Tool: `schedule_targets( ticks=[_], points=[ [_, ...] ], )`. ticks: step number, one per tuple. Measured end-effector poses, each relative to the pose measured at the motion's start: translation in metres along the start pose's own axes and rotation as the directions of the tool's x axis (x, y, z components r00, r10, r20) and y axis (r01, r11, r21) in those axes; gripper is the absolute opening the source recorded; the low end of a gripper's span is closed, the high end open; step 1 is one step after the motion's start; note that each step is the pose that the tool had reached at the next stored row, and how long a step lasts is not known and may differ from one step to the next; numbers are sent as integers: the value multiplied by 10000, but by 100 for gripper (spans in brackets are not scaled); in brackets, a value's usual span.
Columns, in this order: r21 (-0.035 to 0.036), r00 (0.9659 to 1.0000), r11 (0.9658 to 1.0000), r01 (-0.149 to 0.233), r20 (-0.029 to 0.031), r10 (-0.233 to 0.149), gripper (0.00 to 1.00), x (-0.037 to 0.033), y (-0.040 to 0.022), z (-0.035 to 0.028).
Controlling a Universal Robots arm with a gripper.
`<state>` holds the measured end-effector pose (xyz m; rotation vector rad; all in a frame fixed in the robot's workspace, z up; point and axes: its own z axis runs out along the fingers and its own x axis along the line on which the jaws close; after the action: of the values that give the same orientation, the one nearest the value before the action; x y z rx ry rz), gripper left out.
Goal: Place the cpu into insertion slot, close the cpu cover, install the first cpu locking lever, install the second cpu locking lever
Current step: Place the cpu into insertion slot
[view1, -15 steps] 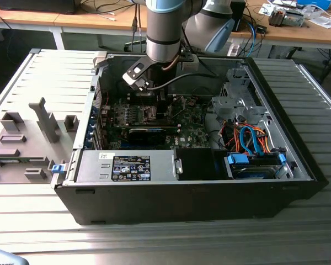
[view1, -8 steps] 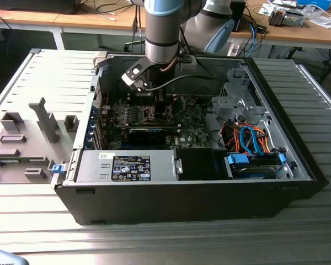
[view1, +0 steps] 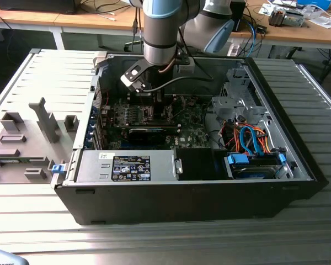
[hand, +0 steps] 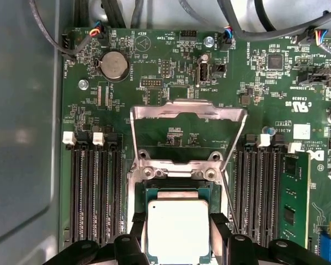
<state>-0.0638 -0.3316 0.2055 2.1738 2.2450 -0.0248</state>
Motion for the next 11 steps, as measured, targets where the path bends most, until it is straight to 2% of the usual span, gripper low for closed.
schedule_targets(
  ticks=[6,11],
  points=[
    [2,10000,10000,-9,2,9,54,-3,0,59],
    [2,10000,10000,-14,0,14,54,-2,6,75]
  ],
)
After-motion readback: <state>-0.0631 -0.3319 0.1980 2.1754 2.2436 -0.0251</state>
